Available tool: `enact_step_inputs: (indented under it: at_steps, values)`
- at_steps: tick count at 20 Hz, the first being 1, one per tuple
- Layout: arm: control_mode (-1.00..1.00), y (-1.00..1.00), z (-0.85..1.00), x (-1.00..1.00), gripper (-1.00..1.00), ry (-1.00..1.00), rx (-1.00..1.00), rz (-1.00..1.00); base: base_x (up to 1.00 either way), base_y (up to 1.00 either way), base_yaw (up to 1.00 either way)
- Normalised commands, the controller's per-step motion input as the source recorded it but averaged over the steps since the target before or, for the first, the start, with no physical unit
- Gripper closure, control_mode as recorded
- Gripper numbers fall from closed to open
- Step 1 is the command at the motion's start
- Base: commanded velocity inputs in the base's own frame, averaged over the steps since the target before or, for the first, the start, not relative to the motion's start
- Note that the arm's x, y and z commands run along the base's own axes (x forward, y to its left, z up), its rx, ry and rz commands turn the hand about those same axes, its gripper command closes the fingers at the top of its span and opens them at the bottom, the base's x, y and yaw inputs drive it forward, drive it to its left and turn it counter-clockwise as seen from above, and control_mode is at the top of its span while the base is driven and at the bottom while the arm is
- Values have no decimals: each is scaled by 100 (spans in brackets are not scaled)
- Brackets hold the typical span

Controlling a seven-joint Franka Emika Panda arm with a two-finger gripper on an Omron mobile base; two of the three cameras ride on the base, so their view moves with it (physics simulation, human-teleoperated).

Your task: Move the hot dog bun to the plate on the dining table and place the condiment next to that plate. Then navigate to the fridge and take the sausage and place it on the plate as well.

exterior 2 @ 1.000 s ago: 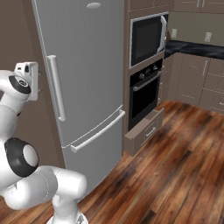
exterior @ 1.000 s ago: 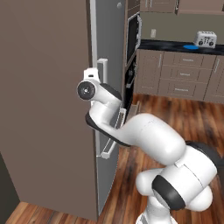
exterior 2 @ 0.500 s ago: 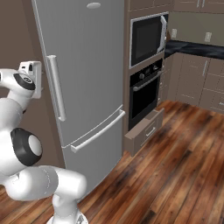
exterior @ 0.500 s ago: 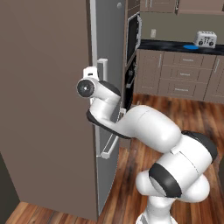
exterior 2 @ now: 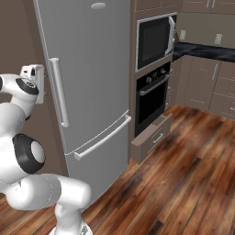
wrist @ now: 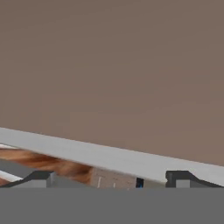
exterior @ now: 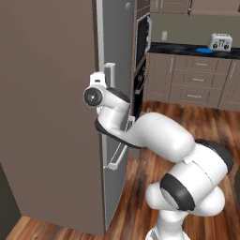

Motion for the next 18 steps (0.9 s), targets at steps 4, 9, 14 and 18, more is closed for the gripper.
enact_step_inputs:
  at_steps: [4, 9, 14, 18]
  values:
    - [-100, -32, -4, 0, -100, 0, 0, -12, 0, 0, 0]
    - [-100, -51, -6, 0, -100, 1, 0, -15, 0, 0, 0]
    - [-100, -33, -10, -5, -100, 2, 0, -10, 0, 0, 0]
    - [-100, -16, -2, -6, -100, 0, 0, 0, 0, 0, 0]
